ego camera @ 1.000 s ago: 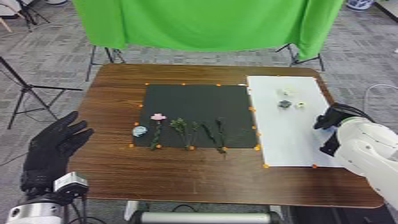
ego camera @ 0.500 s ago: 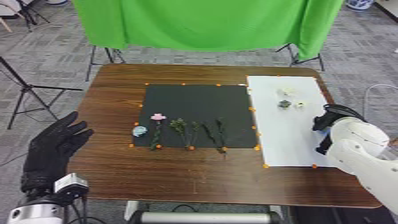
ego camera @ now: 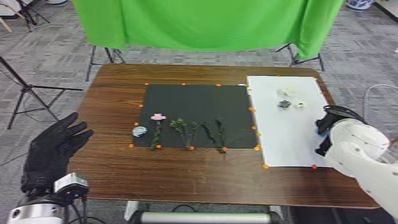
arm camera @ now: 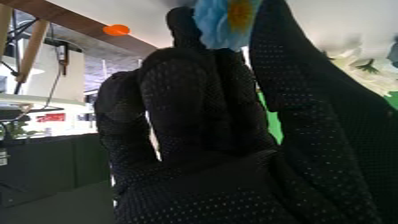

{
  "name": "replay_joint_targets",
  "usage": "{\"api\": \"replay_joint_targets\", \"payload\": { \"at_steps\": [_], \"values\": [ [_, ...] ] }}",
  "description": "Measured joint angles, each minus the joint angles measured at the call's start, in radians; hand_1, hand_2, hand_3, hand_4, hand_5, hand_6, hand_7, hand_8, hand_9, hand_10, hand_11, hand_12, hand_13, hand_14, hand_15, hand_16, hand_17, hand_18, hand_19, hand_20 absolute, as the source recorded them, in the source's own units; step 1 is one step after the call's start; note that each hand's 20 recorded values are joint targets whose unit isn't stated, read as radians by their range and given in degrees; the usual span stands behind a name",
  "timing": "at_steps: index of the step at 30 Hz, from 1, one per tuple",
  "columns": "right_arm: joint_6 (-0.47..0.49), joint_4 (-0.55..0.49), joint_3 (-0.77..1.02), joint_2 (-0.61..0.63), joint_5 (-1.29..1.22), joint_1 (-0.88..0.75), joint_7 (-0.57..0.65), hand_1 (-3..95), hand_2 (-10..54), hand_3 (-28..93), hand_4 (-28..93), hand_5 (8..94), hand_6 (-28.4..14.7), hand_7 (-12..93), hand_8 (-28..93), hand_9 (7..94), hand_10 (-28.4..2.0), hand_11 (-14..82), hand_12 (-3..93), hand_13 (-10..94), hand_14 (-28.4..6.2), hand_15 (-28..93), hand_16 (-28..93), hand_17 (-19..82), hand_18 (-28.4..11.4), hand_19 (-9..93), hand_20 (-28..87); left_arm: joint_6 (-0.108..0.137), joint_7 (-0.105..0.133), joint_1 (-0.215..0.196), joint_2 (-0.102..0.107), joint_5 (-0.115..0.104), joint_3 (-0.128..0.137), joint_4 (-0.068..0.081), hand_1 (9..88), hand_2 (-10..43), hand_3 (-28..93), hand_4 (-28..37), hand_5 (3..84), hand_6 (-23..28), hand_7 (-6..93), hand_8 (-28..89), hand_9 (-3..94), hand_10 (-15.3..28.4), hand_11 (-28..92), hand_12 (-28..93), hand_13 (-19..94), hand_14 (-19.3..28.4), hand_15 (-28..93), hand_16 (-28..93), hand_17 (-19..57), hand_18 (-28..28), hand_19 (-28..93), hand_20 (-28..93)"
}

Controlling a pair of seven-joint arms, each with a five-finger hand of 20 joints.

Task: Arrange flowers

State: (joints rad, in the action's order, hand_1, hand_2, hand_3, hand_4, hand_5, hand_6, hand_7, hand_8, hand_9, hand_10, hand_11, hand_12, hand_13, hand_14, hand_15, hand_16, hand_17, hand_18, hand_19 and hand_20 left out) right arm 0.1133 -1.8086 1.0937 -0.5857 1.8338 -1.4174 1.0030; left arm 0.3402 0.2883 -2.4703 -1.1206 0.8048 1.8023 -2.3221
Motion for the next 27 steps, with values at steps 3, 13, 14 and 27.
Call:
{"api": "replay_joint_targets", "payload": {
  "at_steps": [3,13,14,27],
  "values": [
    [-0.001,-0.002,-0.002,0.000,0.009,-0.002,0.000,47.9,-9.5,82,-28,66.8,-3.9,30,-5,78.0,-11.4,22.9,25.2,75,-6.9,80,13,37,-25.3,93,43,0.000,-0.004,0.000,-0.003,0.001,0.001,0.000,25.5,3.7,83,-18.5,42.9,11.7,15.6,-10,39.9,20.1,28,10,31,27.3,53,-10,-5.5,24.6,66,-8],
    [-0.110,0.010,-0.108,0.003,0.044,0.047,-0.009,51.9,-9.5,80,-28,79.2,-0.9,34,-1,89.0,-6.9,25.5,32.8,82,-5.5,77,16,41,-25.4,93,44,0.000,-0.008,0.000,-0.004,0.002,0.003,0.000,25.6,3.8,83,-18.6,43.0,11.8,15.6,-10,40.0,20.2,28,10,31,27.3,53,-10,-5.6,24.6,65,-7],
    [-0.123,0.010,-0.109,0.002,0.045,0.044,-0.013,51.9,-9.5,80,-28,79.6,-1.0,34,-1,89.2,-6.8,25.6,32.7,82,-5.4,77,16,41,-25.4,93,44,0.000,-0.008,0.000,-0.004,0.002,0.004,0.000,25.5,3.8,83,-18.6,43.0,11.7,15.6,-10,40.0,20.2,28,10,31,27.3,53,-10,-5.6,24.6,65,-7],
    [-0.133,-0.073,-0.091,-0.031,0.075,0.007,-0.075,53.2,-9.5,80,-28,82.0,-1.7,31,2,90.4,-7.2,26.9,33.0,84,-4.9,76,17,42,-26.1,93,46,0.003,-0.003,-0.020,-0.004,0.001,0.018,-0.004,25.5,3.9,83,-18.6,43.0,11.7,15.6,-10,40.0,20.2,28,10,31,27.3,53,-10,-5.7,24.5,65,-7]
  ]
}}
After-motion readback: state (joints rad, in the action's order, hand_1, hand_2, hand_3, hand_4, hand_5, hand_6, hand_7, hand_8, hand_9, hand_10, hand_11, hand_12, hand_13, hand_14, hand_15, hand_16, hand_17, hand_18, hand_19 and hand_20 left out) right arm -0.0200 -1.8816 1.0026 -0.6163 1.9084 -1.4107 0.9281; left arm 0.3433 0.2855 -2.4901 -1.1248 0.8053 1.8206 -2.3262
